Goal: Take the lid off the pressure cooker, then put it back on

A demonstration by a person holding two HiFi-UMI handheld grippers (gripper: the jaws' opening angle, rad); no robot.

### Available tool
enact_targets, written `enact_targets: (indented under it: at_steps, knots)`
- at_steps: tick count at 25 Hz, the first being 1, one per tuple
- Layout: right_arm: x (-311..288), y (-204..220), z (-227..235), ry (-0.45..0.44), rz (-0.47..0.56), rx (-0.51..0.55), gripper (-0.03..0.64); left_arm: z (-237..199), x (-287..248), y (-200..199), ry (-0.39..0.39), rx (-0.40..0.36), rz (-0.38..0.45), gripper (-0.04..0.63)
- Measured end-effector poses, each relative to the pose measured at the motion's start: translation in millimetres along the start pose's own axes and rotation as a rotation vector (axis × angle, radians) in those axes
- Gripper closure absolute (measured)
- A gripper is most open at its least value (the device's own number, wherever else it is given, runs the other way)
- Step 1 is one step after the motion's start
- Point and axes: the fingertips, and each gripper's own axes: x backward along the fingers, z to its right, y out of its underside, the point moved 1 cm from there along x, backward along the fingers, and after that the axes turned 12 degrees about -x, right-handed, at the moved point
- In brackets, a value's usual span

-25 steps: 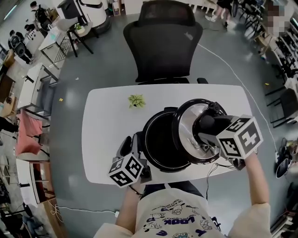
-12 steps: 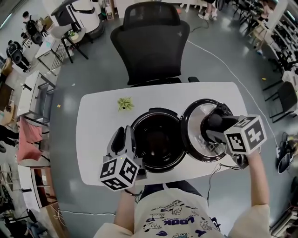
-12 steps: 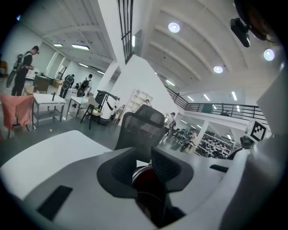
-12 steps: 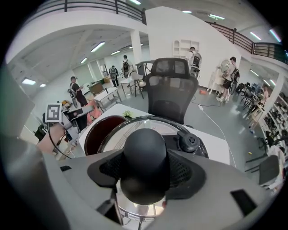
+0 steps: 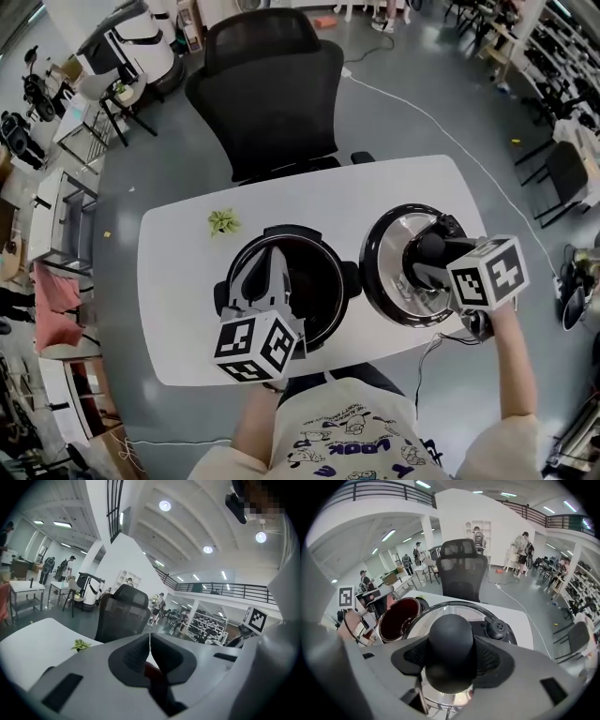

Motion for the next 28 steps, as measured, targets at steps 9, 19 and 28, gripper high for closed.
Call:
enact_targets:
  at_steps: [9, 19, 28]
  knots:
    - [-13.6, 28.4, 46.5, 0.045, -0.033, -0.065, 0.322, 40.3, -28.5, 11.8, 0.055, -0.027, -0.044, 0.571]
    - [-58.5, 57.7, 64.8, 0.025, -0.100, -0.109, 0.322, 61.3, -46.9, 21.2, 0.078, -0.048, -0.070, 0.572]
    - [-102.4, 83.5, 71.9, 0.036, -0.168, -0.096, 0.322, 64.4, -55.4, 26.0, 0.069, -0.046, -0.083, 0.571]
